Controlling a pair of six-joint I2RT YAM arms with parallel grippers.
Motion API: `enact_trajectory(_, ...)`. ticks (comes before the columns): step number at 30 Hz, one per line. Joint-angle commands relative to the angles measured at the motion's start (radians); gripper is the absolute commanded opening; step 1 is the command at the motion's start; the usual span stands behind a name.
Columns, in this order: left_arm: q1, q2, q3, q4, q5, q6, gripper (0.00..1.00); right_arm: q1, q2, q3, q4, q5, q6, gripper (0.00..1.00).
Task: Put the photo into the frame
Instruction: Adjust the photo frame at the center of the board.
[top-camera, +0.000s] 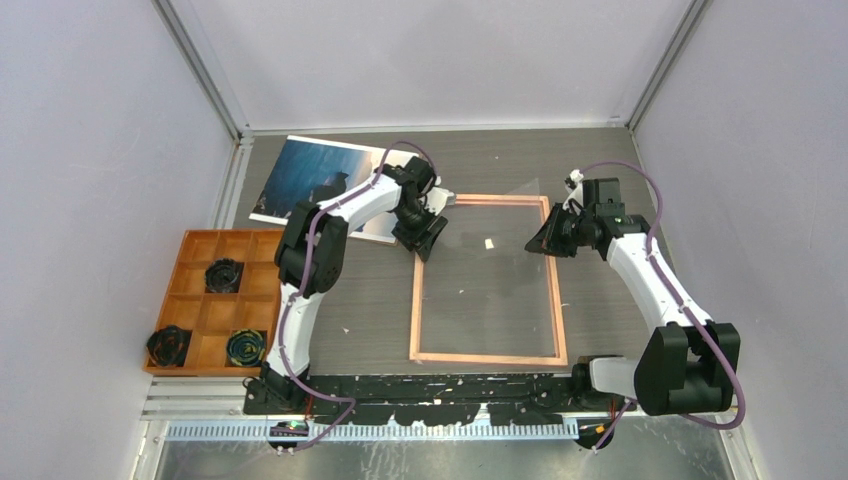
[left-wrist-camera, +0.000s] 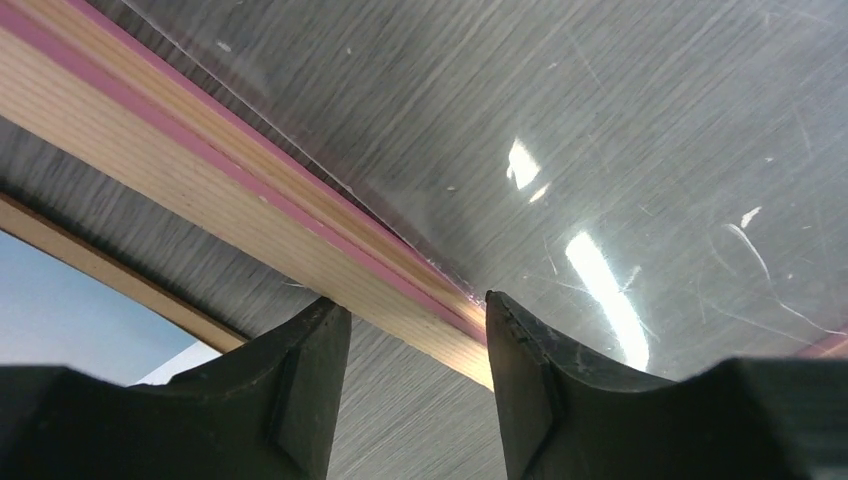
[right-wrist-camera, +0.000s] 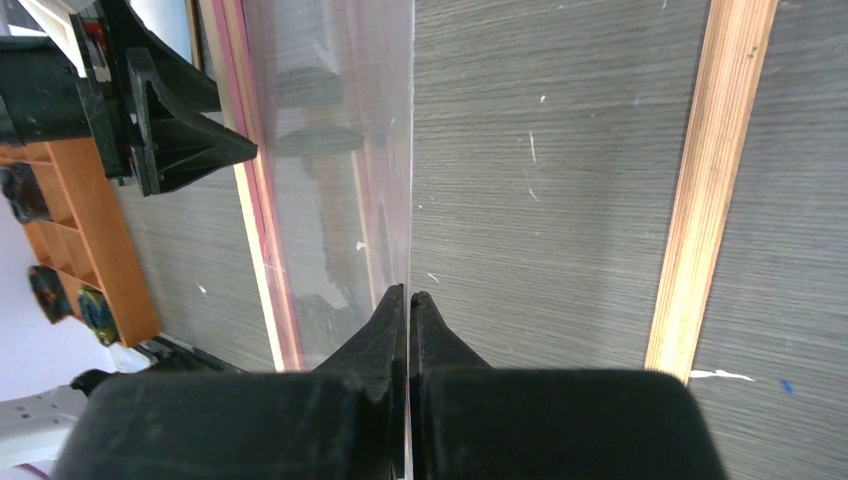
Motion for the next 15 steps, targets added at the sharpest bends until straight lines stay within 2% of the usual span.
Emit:
enact_trajectory(1, 0.015, -0.029, -0.014, -0.002, -0.056, 0.036, 0.53, 0.015, -0.039, -0.057, 0.159, -0.042, 0.109, 0.01)
enact_trajectory(6, 0.028, -0.08, -0.03, -0.037, 0.014, 0.038, 0.57, 0.016, -0.046, -0.073, 0.201, -0.034, 0.118, 0.01)
enact_trajectory(7, 0.029, -0.099, -0.042, -0.041, 0.032, 0.041, 0.6, 0.016, -0.051, -0.068, 0.199, -0.033, 0.115, 0.01)
enact_trajectory(8, 0.033, -0.119, -0.055, -0.046, 0.052, 0.046, 0.67, 0.017, -0.06, -0.062, 0.194, -0.034, 0.111, 0.01)
enact_trajectory(11, 0.062, -0.178, -0.084, -0.061, 0.127, 0.053, 0.81, 0.016, -0.101, -0.052, 0.196, -0.037, 0.109, 0.01)
enact_trajectory(15, 0.138, -0.242, -0.095, -0.078, 0.211, 0.065, 0.85, 0.016, -0.159, -0.06, 0.232, -0.068, 0.124, 0.01)
